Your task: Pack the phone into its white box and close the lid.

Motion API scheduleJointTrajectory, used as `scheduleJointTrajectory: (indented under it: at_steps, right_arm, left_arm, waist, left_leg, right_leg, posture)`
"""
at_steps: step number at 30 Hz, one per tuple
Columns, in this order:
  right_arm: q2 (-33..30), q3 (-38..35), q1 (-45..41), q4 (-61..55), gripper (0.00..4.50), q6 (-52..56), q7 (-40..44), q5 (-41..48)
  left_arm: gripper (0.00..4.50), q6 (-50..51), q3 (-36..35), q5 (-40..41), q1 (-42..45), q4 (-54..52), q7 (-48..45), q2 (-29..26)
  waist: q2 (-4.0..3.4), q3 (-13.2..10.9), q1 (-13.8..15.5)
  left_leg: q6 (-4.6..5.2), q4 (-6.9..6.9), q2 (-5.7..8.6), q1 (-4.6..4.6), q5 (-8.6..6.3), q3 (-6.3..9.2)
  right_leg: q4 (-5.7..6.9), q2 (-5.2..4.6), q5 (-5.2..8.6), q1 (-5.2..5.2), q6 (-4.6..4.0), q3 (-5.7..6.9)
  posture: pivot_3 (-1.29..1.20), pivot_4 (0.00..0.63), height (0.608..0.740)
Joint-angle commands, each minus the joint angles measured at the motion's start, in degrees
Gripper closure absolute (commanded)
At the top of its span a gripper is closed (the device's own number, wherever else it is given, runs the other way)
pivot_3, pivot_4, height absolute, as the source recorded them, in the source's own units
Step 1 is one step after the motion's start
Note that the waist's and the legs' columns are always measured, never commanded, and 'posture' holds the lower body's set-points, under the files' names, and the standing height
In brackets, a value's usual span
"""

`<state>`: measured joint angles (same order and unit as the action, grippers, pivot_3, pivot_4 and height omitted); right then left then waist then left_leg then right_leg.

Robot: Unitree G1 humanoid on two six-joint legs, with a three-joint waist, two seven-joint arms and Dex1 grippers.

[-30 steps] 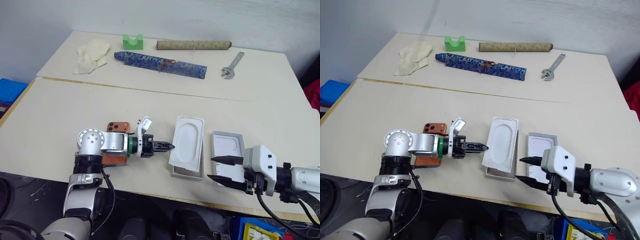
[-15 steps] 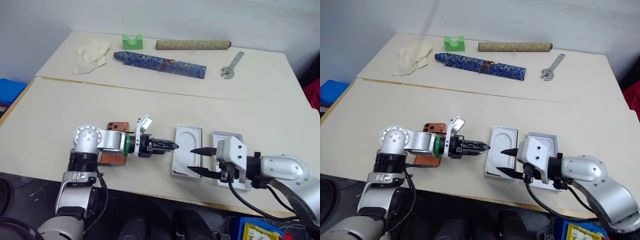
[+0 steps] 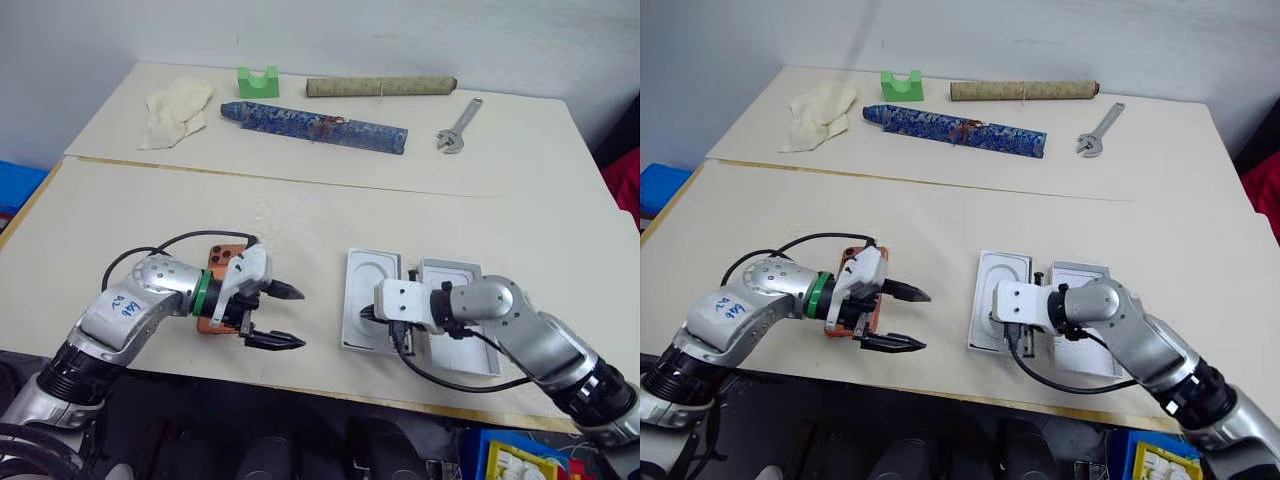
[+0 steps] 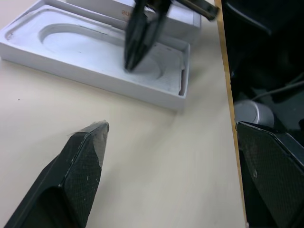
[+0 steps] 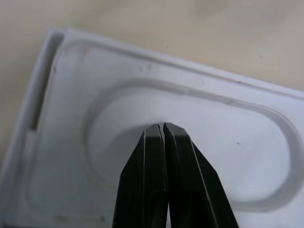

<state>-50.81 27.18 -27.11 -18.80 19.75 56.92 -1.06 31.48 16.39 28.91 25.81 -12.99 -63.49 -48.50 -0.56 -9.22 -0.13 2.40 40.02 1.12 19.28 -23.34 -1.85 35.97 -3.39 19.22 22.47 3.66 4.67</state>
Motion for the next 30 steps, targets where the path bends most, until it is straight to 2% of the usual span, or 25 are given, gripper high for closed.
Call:
scheduleJointTrajectory:
  at_steps: [1,6,10,12,16,19,21,24,30]
  right_arm:
    - [-0.9,0.8,-1.3,1.6,4.42,-1.6,4.0,-2.8]
    - [3.7,-1.4,-3.7,0.6,4.42,1.8,5.7,0.0]
    - [10.8,-5.5,-7.6,0.3,4.42,9.1,5.6,6.9]
    - [14.5,-5.7,-9.8,0.6,4.42,11.1,5.2,8.9]
    - [20.2,-2.3,-12.6,3.3,4.42,11.4,4.7,8.8]
    - [23.8,2.0,-14.2,9.1,4.42,7.3,4.0,5.2]
    - [26.4,4.7,-15.3,13.7,4.42,4.2,3.1,2.6]
    - [31.2,8.4,-17.1,21.2,4.42,-0.3,1.1,-1.6]
    - [35.1,11.7,-19.5,31.7,4.42,-7.6,-0.5,-7.7]
  left_arm:
    - [0.00,-1.3,-1.5,-1.9,-0.7,-0.8,-0.3,0.1]
    - [0.00,0.7,-4.3,-1.2,-1.9,-0.3,-0.3,0.3]
    - [0.00,12.0,-13.9,7.0,-3.2,3.3,-0.5,-2.5]
    - [0.00,19.3,-19.7,11.1,-5.1,6.5,-2.0,-6.6]
    - [0.00,32.7,-26.6,15.5,-8.2,13.6,-3.1,-13.9]
    - [0.00,42.8,-28.4,16.2,-7.2,20.0,0.1,-15.4]
    - [0.00,47.8,-28.8,15.1,-4.9,24.2,3.8,-14.3]
    - [0.00,53.7,-29.5,12.2,0.1,28.7,12.5,-9.0]
    - [0.00,60.6,-28.4,11.7,2.3,25.8,19.0,-0.3]
  waist:
    - [0.05,0.0,0.0]
    - [0.06,0.0,-0.1]
    - [0.07,-0.1,-0.6]
    - [0.07,-0.1,-1.2]
    - [0.10,-0.1,-1.6]
    - [0.08,-0.1,-1.5]
    - [0.07,-0.1,-1.3]
    - [0.08,-0.1,-1.3]
    - [-0.12,0.0,-1.4]
  left_leg:
    - [0.01,0.00,0.00,0.00,0.00,0.05]
    - [0.07,-0.01,-0.01,0.03,0.01,0.21]
    - [0.15,-0.01,-0.02,0.09,0.06,0.33]
    - [0.17,0.01,-0.02,0.12,0.07,0.42]
    - [0.18,-0.02,0.06,0.11,0.07,0.73]
    - [0.20,-0.01,0.23,0.12,0.06,1.14]
    - [0.23,0.01,0.40,0.12,0.07,1.57]
    - [0.26,0.04,0.71,0.16,0.08,2.29]
    - [0.25,0.06,1.26,-0.05,0.09,3.17]
  right_leg:
    - [0.00,0.00,0.00,-0.01,0.00,0.00]
    - [0.04,0.00,0.00,0.01,0.00,0.01]
    - [0.08,0.03,0.00,0.06,0.00,0.02]
    - [0.14,0.03,0.00,0.09,0.00,0.04]
    - [0.36,0.02,0.01,0.08,-0.02,0.03]
    - [0.64,0.00,0.02,0.08,-0.04,-0.15]
    - [0.97,-0.02,0.02,0.08,-0.05,-0.32]
    - [1.21,-0.03,0.02,0.05,-0.05,-0.50]
    - [1.78,-0.22,0.02,0.00,-0.05,-0.62]
  posture:
    - [0.00,0.150,0.740]
    - [0.00,0.150,0.740]
    - [0.00,0.150,0.740]
    - [0.00,0.150,0.740]
    - [0.00,0.150,0.740]
    - [0.00,0.150,0.740]
    - [0.00,0.150,0.740]
    - [0.00,0.150,0.740]
    - [0.00,0.150,0.740]
